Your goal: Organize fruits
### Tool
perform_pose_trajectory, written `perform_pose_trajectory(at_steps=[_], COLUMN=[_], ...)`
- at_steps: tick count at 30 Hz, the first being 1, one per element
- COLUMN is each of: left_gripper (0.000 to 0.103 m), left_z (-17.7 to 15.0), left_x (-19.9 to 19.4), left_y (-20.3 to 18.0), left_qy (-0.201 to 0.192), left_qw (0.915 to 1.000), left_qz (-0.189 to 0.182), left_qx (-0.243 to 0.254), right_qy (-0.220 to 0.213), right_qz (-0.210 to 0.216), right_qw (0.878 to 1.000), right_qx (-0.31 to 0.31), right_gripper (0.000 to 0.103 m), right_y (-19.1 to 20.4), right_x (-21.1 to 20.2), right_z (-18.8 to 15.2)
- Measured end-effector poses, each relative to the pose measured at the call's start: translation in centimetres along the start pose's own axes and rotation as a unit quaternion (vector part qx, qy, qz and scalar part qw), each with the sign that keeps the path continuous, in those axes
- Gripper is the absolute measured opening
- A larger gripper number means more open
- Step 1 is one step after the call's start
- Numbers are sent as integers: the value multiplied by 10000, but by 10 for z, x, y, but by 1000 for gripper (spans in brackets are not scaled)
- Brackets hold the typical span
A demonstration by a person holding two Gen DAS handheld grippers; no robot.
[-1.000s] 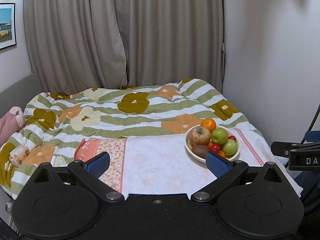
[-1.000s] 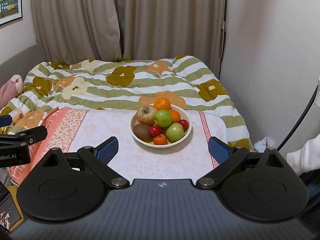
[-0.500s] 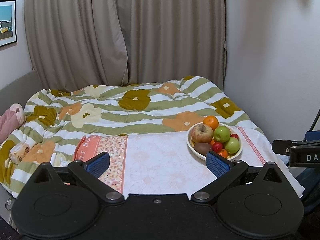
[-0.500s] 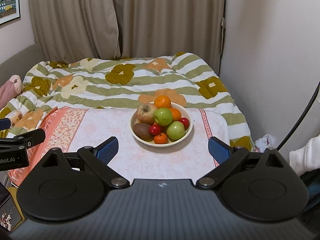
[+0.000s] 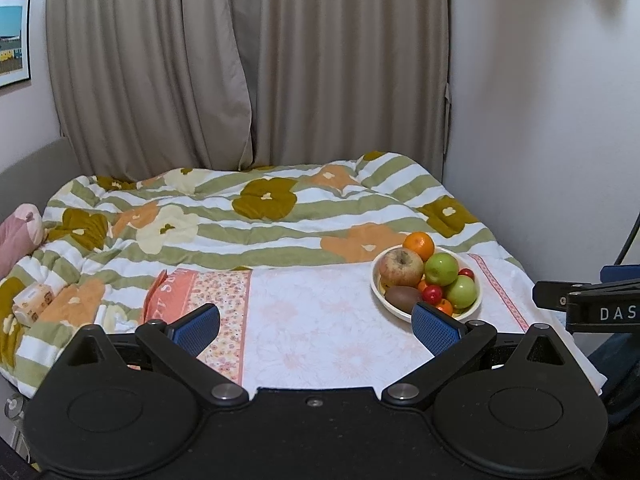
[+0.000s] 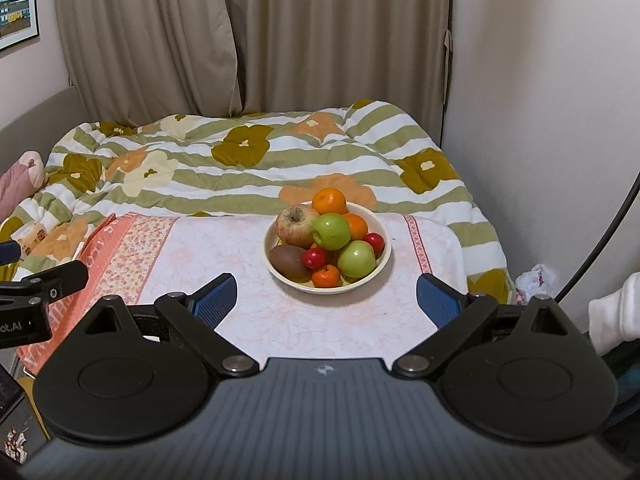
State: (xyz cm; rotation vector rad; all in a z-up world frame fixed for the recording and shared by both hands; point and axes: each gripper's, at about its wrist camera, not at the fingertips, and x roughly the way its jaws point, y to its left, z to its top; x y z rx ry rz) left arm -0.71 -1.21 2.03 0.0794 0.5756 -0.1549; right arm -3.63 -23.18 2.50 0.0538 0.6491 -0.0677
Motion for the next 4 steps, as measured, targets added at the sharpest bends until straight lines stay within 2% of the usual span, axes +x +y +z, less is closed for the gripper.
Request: perform_pose_trajectory(at_steps=[4], left_gripper=[103], left_z=[0], left_x=[7], left_y=[0], left_qy=[82], left_qw=[9999], left_qz=[61], left_qx=[5], right_qy=[115], right_qz=[30], right_qw=[9999], right_qx=[40], right_gripper=[103], right_y=[-3], right_x=[12], right_z=[1])
